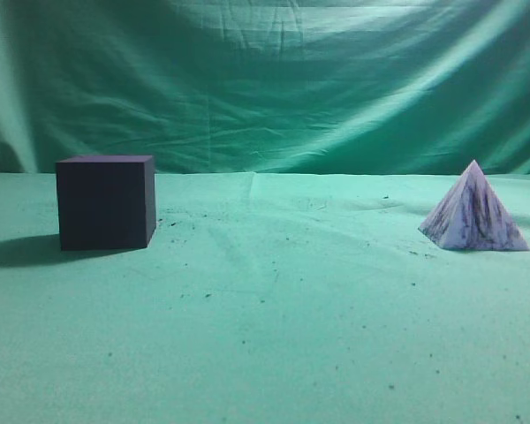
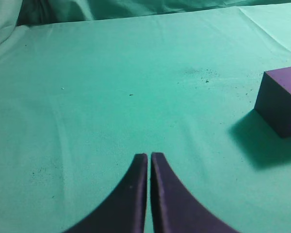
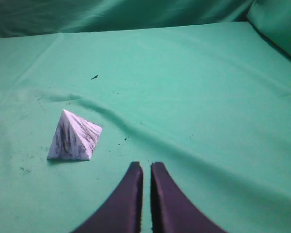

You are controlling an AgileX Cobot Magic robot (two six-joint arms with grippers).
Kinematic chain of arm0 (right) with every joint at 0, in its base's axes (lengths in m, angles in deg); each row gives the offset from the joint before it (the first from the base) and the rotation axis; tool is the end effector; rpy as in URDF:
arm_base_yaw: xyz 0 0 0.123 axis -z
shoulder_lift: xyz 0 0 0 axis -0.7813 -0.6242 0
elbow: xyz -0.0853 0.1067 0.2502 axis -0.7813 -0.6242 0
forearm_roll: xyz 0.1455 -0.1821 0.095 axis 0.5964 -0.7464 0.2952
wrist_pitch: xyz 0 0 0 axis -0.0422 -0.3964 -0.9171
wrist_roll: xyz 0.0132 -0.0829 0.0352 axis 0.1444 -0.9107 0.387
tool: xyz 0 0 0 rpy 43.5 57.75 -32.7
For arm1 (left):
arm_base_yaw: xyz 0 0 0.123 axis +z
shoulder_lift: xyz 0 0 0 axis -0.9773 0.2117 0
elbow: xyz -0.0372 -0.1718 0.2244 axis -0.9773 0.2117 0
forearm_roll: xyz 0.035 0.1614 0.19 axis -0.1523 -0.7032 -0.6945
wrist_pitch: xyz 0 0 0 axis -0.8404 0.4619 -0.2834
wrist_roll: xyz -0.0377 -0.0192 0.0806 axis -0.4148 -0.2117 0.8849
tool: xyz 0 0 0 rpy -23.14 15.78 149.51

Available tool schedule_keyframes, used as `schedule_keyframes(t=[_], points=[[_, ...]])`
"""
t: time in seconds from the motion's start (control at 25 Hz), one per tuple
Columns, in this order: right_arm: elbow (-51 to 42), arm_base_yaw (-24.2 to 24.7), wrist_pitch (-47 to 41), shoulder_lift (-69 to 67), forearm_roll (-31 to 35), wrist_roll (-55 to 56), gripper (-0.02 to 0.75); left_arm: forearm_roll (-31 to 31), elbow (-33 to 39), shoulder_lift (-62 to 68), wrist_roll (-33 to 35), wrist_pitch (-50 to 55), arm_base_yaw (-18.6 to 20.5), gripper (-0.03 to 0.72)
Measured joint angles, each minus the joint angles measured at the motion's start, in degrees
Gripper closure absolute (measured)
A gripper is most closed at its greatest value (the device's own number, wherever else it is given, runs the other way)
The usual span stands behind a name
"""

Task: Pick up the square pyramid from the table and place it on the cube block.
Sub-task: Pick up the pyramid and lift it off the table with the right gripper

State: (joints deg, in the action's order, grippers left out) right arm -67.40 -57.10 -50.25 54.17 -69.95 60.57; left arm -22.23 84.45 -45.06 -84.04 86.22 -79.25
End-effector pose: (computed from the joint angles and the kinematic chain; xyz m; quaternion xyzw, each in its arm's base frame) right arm 0.0519 0.0074 0.1698 -0.0229 0.8083 0.0572 0.5856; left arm 0.0529 -0.0020 0.1749 0.0347 0.7945 0.0074 0.6062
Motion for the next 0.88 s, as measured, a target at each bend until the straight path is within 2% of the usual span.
schedule_keyframes(t=[0.88], points=[[0.00, 0.00, 0.00, 0.00, 0.00, -0.03, 0.678, 0.00, 0.00, 0.00, 0.00, 0.00, 0.00, 0.688]])
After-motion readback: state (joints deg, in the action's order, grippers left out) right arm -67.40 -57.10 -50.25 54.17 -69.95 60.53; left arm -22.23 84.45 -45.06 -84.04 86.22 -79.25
